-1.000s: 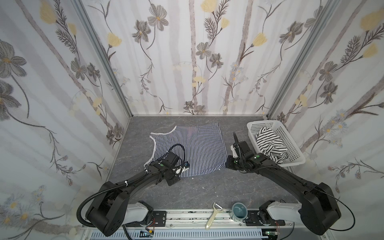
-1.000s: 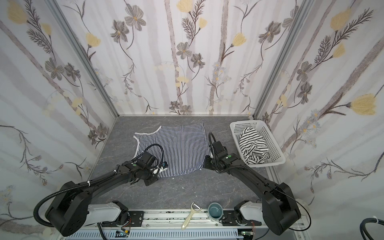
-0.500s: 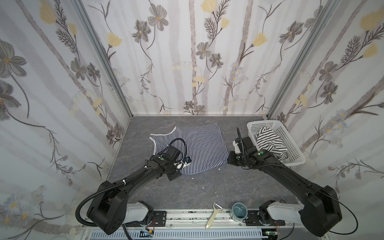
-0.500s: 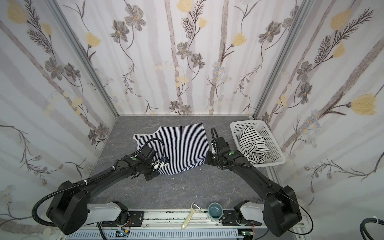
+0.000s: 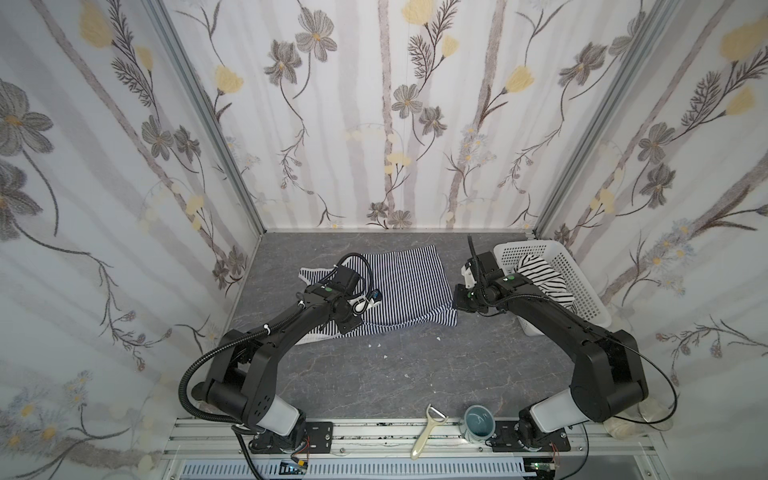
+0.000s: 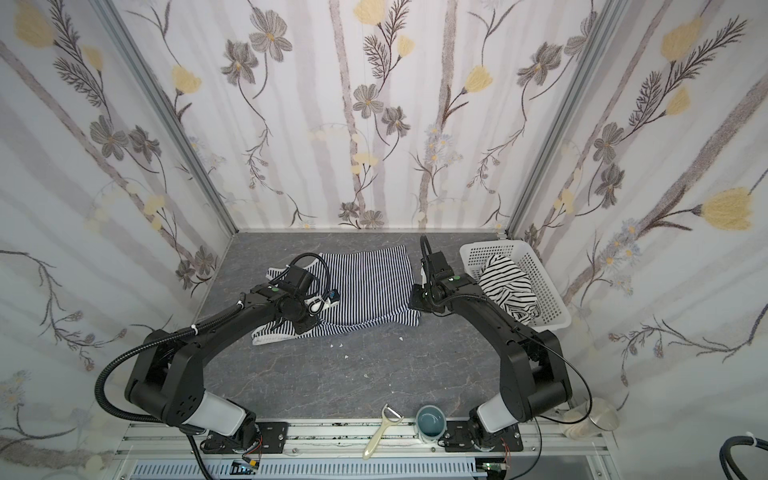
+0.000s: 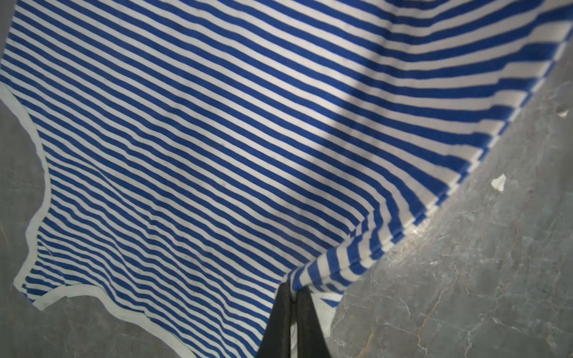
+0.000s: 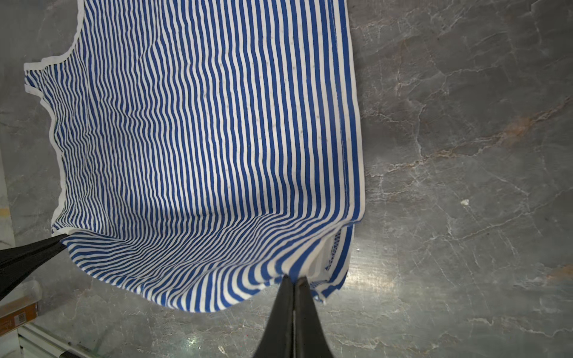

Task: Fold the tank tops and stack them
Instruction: 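Lift the hem with both grippers and fold it toward the far edge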

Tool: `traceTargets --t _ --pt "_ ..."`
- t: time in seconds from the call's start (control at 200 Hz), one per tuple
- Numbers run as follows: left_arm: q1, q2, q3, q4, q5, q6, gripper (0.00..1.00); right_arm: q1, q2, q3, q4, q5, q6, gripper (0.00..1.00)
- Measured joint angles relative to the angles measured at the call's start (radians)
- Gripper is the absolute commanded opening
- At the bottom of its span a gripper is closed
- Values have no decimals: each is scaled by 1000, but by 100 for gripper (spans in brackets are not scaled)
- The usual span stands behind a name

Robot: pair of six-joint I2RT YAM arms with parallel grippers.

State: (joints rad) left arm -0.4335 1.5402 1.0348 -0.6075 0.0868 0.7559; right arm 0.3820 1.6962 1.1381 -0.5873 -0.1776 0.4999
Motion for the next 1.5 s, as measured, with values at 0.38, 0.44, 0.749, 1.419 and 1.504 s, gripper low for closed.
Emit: traceTargets --t 0.38,0.44,0.749,1.419,1.504 --pt "56 170 149 21 3 3 6 -67 177 163 -29 -10 -73 0" --pt "61 192 167 26 3 3 6 -74 210 185 -35 -14 -82 0" --pt "66 310 253 48 7 2 7 -107 353 308 -37 -23 -98 6" --pt "101 140 81 146 -85 -132 41 47 322 313 -71 128 -89 37" --pt "101 50 -22 144 -83 -130 41 51 346 299 -57 110 -90 37"
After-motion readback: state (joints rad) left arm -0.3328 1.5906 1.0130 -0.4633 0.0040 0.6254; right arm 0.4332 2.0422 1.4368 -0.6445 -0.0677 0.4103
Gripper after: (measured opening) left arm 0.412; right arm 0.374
